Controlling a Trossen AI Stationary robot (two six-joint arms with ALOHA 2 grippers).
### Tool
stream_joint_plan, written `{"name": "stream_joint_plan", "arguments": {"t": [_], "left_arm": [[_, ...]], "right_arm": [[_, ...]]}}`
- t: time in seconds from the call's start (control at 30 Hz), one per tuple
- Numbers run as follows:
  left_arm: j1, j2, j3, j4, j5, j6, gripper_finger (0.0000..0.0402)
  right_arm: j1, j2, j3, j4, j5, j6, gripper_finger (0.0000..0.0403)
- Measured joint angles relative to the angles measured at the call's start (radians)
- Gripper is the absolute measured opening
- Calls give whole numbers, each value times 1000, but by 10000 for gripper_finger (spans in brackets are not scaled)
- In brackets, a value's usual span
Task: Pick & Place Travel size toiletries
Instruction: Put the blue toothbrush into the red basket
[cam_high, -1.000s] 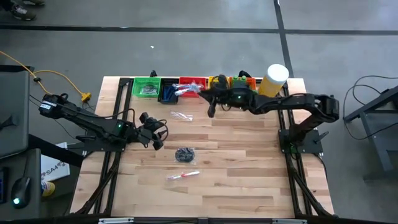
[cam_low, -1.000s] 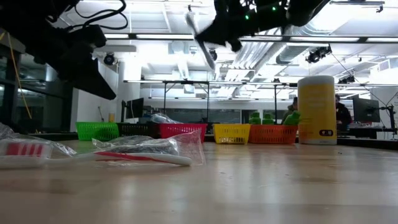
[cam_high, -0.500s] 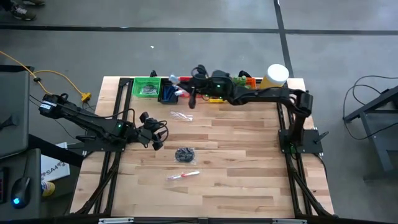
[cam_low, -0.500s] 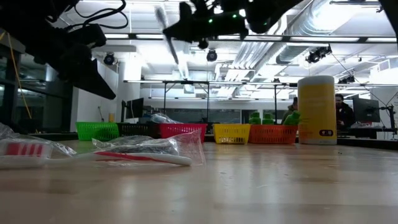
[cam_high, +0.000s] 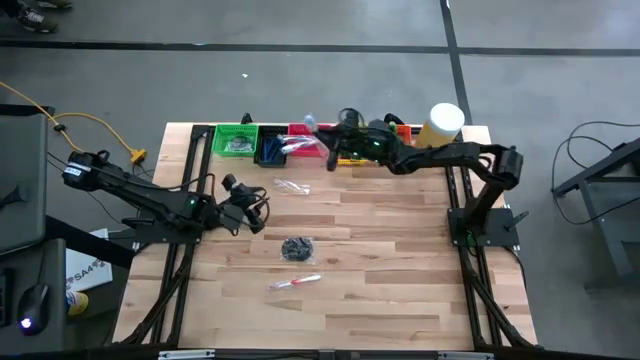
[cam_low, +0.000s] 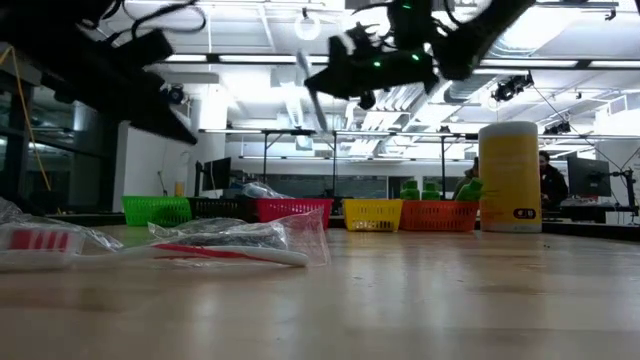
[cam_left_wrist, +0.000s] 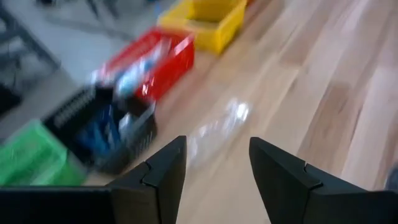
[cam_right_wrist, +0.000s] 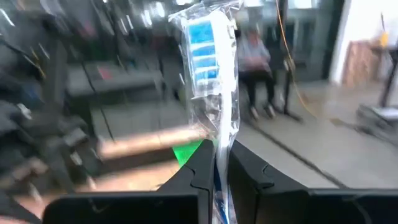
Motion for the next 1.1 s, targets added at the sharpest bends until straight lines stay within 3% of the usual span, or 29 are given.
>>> {"name": "stream_joint_plan", "arguments": {"t": [0.1,0.3,0.43,0.53,0.8,1.1], "left_arm": [[73,0,0,205,64,178,175],[340,31,0,521,488,477,175],[506,62,0,638,789,500,179],[588,107,1,712,924,456,203],[670,263,7,1001,1125,275,301],[634,448,171,1034,1163,249,317]], "right_arm": [[-13,-4,-98,185,-75,58,19],[15,8,-131,222,-172,48,19],[42,8,-130,287,-228,52,19],[51,8,-130,301,-231,45,19],[69,8,-130,342,-235,0,19],[93,8,-130,331,-258,-45,19]]}}
